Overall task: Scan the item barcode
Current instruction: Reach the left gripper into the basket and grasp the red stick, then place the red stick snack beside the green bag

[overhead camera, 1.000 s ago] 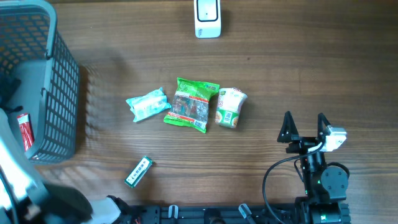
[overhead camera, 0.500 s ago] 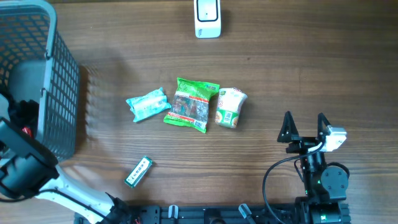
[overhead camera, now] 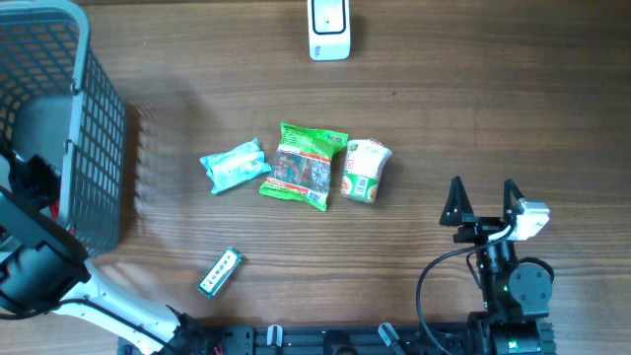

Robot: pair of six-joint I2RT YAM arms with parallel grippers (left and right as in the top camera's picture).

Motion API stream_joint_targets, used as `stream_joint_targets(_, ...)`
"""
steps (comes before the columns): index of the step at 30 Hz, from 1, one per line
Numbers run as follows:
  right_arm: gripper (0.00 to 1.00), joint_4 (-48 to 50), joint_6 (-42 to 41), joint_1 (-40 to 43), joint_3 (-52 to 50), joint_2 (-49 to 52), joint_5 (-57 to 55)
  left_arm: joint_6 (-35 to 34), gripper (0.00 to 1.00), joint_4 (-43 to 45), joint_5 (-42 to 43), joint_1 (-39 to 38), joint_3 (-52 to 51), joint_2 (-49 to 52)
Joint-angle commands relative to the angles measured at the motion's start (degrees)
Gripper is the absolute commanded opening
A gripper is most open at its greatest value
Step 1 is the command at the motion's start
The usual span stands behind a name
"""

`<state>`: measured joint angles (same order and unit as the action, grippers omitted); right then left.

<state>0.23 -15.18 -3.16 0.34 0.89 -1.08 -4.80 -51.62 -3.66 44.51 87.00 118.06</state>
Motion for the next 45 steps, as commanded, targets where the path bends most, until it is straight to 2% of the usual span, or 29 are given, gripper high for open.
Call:
stream_joint_targets(1,1.0,0.26,-0.22,0.24,-0.04,-0.61,0.13,-0.04,0.04,1.79,10.45,-0.35,-0.55,0.66)
stream_joint_targets(6,1.0,0.24,-0.22,0.24,-0.04,-0.61,0.13,-0.13,0.04,1.97,17.53,-0.35,2.43,-5.46)
stream_joint_targets(9,1.0,0.26,-0.24,0.24,-0.04,-0.61,0.13,-0.42,0.04,2.91,17.75,-0.39,3.04,-11.47)
stream_joint_targets(17,1.0,0.26,-0.24,0.24,-0.04,-0.61,0.13,-6.64,0.04,5.86,17.2,-0.46,3.04,-27.06)
stream_joint_targets(22,1.0,0.26,-0.22,0.24,-0.04,-0.61,0.13,-8.11,0.04,6.4,17.35,-3.74,3.04,-37.44)
stream_joint_targets(28,1.0,0.26,-0.22,0.24,-0.04,-0.61,0.13,-8.07,0.04,3.26,16.57,-17.25,3.02,-47.5)
stream_joint_targets(33,1.0,0.26,-0.22,0.24,-0.04,-0.61,0.13,-9.05,0.04,-1.64,10.36,-32.33,3.02,-51.19)
stream_joint_targets(38,1.0,0.24,-0.22,0.24,-0.04,-0.61,0.13,-11.23,0.04,-10.36,5.46,-47.69,2.01,-48.11)
stream_joint_targets(42,1.0,0.26,-0.24,0.24,-0.04,-0.61,0.13,-14.21,0.04,-9.75,5.51,-55.21,-3.8,-44.02)
stream_joint_targets(45,1.0,0.26,-0.22,0.24,-0.04,-0.61,0.13,-19.08,0.04,-6.49,5.73,-60.11,-10.36,-40.02)
